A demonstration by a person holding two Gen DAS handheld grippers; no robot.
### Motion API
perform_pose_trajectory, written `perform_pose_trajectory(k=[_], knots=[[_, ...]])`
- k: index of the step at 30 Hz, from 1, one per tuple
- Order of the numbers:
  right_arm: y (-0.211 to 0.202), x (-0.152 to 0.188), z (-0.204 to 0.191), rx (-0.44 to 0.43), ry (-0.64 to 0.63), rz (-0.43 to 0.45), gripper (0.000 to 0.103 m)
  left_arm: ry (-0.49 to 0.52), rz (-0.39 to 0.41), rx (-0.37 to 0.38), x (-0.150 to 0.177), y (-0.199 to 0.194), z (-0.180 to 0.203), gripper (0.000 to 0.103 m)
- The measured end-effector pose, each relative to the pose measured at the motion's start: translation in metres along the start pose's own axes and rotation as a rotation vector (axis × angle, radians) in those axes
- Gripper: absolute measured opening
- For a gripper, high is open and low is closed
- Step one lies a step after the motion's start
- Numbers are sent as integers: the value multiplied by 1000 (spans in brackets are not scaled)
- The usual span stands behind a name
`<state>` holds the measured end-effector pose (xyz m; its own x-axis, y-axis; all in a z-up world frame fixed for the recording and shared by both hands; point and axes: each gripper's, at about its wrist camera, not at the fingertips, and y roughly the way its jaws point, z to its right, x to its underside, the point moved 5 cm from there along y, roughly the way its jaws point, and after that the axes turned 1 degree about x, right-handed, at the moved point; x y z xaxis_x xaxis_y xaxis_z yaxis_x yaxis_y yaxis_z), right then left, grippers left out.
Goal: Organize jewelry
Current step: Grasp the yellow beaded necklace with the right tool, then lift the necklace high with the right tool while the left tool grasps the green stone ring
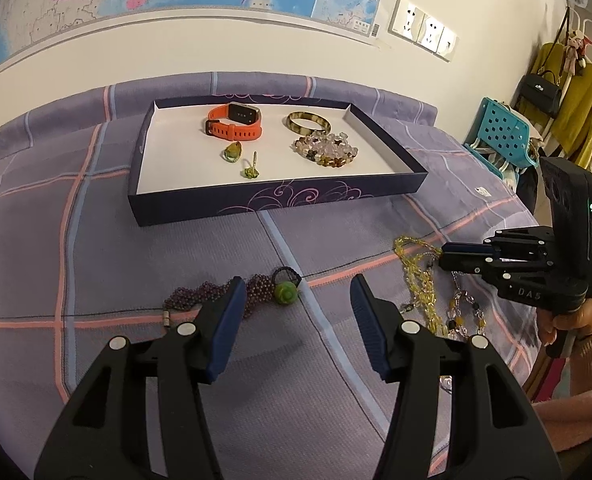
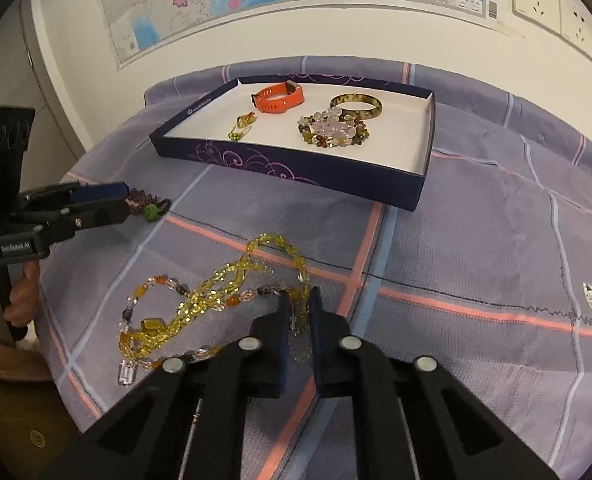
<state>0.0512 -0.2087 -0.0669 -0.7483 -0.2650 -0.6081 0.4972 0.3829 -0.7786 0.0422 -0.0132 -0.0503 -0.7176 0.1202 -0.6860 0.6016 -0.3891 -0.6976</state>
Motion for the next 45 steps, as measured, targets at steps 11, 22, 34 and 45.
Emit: perform_pose_trajectory(k=[11, 22, 34, 45], knots=[[-33, -21, 6, -102, 87, 105, 3, 1, -2, 3, 4, 0, 1, 53], [-94, -71, 3, -171, 99, 298, 3, 7, -6, 11, 5, 1, 4, 54], [-133, -110, -6, -151, 35, 415, 3, 22, -49, 13, 6, 14, 3, 43], [-117, -113, -5, -164, 41, 388, 3, 14, -101, 1, -5, 35, -5, 37]])
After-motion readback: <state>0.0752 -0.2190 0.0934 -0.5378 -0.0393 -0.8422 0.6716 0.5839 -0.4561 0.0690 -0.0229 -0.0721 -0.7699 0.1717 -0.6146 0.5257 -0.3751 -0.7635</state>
